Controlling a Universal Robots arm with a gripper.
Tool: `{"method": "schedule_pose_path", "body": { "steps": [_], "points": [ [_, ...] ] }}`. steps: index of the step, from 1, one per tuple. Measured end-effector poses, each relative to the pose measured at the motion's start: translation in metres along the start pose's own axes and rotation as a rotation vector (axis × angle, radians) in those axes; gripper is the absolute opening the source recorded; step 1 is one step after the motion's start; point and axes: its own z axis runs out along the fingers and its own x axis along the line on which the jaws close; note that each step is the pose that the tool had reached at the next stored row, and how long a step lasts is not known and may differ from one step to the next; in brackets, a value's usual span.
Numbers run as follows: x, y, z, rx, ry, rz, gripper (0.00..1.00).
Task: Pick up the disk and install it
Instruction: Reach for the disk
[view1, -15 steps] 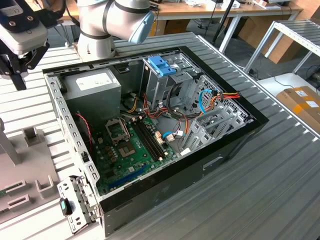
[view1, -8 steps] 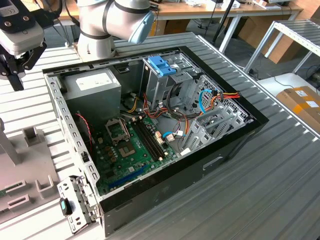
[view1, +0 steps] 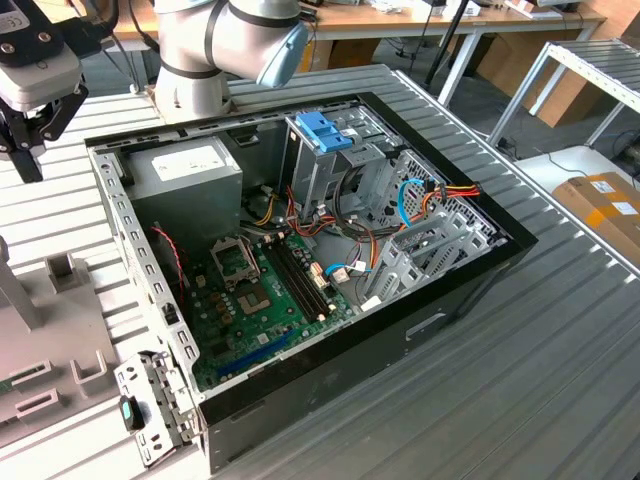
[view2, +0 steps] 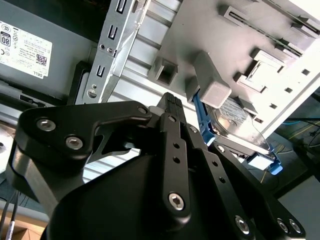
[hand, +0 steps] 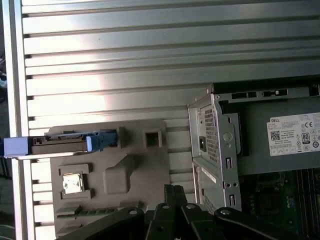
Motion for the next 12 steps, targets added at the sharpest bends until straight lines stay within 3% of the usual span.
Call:
{"method": "schedule_pose_path", "body": {
  "steps": [12],
  "points": [
    [0.0056,-0.0004,-0.0001,0.0,0.0,0.0,0.1]
  ]
}}
